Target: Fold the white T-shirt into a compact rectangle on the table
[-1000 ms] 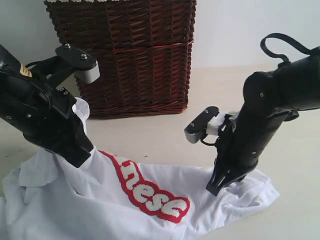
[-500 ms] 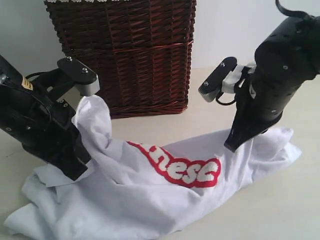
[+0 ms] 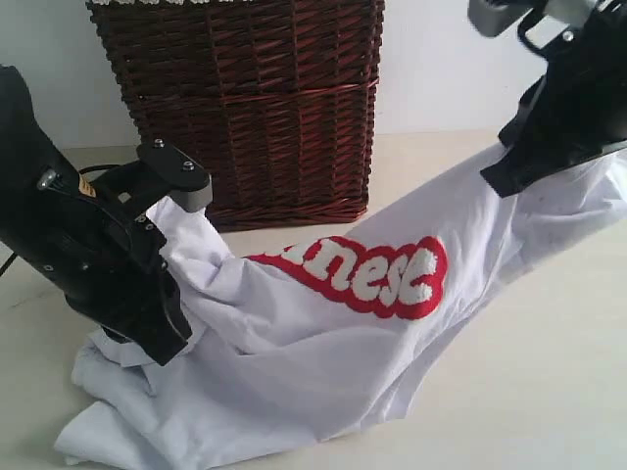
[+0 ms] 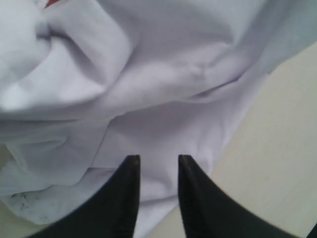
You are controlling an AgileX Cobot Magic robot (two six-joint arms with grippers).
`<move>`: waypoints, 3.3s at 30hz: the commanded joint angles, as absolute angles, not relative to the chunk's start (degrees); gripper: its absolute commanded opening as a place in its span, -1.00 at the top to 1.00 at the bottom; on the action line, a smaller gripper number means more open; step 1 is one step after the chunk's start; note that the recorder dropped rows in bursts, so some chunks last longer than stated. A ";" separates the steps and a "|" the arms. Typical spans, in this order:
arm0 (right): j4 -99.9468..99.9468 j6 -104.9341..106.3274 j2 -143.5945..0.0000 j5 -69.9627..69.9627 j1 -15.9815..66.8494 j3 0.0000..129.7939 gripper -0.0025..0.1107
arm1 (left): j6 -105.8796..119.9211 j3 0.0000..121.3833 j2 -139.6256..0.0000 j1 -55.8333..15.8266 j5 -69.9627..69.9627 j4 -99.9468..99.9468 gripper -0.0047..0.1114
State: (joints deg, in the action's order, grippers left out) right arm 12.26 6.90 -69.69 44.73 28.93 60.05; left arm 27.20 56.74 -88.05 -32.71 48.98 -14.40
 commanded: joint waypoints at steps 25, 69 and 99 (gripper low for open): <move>9.52 2.84 -64.50 51.11 28.99 60.42 0.96 | 58.86 51.82 -95.47 -42.55 39.15 -37.97 0.04; 32.67 -18.21 -63.17 53.05 28.99 60.42 0.96 | 30.97 62.45 -96.89 -35.38 55.18 -15.52 0.92; 31.99 -15.01 -63.29 54.03 28.99 60.42 0.96 | 43.13 59.32 -109.86 -50.54 45.30 -13.73 0.92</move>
State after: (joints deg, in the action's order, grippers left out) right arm 27.92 -15.12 -63.58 53.81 29.26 60.05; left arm 46.40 58.04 -110.03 -50.60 40.66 -18.55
